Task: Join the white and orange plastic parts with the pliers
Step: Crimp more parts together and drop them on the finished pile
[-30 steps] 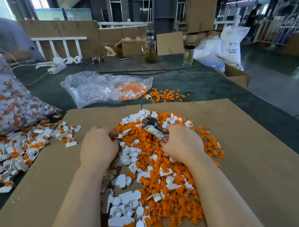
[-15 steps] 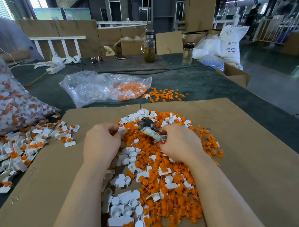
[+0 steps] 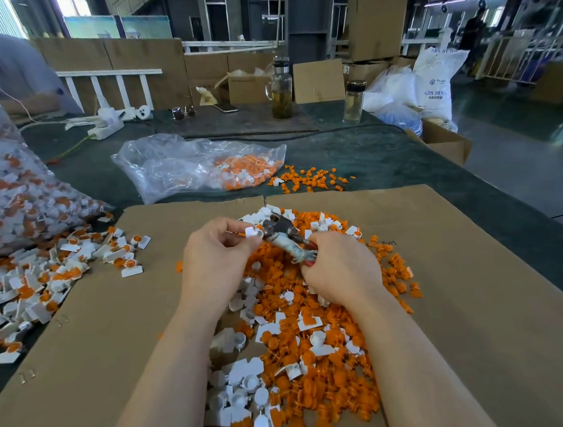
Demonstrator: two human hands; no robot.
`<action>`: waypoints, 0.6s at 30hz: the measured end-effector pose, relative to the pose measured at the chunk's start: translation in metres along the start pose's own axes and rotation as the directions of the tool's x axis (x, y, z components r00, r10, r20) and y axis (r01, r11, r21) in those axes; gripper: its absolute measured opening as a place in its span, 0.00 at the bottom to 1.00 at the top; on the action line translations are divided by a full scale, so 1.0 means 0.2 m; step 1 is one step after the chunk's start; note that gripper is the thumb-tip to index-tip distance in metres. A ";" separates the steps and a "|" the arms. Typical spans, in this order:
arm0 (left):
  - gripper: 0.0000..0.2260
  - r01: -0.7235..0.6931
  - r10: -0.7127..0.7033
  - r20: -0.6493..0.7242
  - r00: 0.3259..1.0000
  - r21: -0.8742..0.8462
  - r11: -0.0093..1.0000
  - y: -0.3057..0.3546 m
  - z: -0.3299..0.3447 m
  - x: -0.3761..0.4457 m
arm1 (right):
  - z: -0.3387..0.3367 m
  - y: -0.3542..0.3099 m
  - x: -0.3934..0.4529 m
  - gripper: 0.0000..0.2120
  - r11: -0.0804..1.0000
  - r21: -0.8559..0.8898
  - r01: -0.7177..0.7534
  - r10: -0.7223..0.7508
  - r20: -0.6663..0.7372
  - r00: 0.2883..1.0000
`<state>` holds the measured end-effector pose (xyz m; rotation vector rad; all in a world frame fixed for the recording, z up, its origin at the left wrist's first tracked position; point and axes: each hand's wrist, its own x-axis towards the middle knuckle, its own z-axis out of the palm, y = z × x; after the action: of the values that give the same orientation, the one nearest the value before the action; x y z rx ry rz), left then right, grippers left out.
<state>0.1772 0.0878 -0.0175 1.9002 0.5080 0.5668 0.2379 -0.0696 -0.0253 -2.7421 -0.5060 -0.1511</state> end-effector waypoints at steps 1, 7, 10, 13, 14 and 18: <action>0.06 0.016 -0.016 0.003 1.000 -0.041 0.999 0.00 0.00 0.00 | 0.00 0.00 0.00 0.04 0.999 0.037 -0.003 0.004 -0.026 1.000; 0.04 0.172 -0.160 0.064 0.985 -0.303 0.937 0.04 0.02 -0.02 | -0.04 -0.01 0.01 0.05 0.955 0.289 0.066 0.000 -0.223 0.975; 0.03 0.221 -0.186 0.126 0.974 -0.401 0.889 0.05 0.03 -0.03 | -0.05 -0.04 -0.01 0.04 0.854 0.506 0.118 0.012 -0.246 0.969; 0.03 0.242 -0.185 0.165 0.969 -0.464 0.852 0.07 0.04 -0.05 | -0.06 -0.07 -0.02 0.03 0.711 0.685 0.156 0.040 -0.261 0.965; 0.04 0.249 -0.185 0.177 0.967 -0.474 0.845 0.07 0.04 -0.05 | -0.06 -0.07 -0.02 0.03 0.678 0.716 0.164 0.047 -0.265 0.963; 0.05 0.281 -0.183 0.234 0.955 -0.518 0.808 0.09 0.05 -0.07 | -0.05 -0.08 -0.02 0.05 0.649 0.739 0.182 0.051 -0.280 0.959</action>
<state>0.1730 0.0662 -0.0062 1.2967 0.4028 0.3296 0.2272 -0.0605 -0.0123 -1.8243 -0.4515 -0.2671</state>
